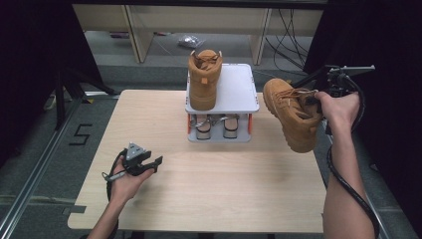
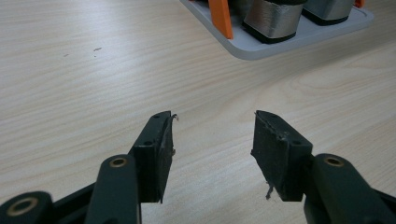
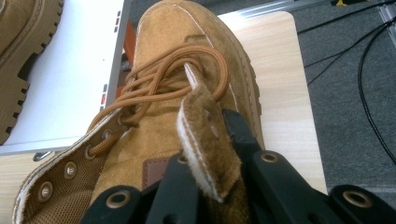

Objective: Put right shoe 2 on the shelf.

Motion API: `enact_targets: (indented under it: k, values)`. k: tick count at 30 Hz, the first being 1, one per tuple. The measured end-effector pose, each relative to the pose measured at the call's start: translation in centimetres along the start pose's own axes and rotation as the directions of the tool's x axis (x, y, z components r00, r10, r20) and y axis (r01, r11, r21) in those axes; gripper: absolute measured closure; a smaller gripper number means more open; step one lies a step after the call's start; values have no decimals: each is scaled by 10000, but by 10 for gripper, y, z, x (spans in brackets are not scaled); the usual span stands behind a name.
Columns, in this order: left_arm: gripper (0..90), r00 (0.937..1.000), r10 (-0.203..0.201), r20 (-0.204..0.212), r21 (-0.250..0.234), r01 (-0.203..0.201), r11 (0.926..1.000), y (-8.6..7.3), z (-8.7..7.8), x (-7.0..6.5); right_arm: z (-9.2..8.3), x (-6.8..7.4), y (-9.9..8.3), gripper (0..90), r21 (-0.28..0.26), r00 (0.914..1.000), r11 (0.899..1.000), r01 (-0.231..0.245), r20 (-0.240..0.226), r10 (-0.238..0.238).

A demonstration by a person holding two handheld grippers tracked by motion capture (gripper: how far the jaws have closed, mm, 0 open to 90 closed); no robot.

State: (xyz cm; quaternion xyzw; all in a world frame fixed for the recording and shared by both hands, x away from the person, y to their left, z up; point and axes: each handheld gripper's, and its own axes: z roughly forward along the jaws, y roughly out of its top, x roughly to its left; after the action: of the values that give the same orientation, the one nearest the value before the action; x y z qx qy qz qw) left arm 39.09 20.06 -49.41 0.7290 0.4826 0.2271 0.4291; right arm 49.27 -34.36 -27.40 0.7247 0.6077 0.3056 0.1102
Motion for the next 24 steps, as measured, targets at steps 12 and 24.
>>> enact_targets:
  k: [12,24]
  values:
    - [475,10000,8,6,18,-8,10000,0,0,0,-1,5,7,854,-208,9993,9993,296,-227,-301]
    - [474,10000,36,17,37,-36,10000,-1,0,0,-2,8,13,854,-356,9977,9977,585,-309,-596]
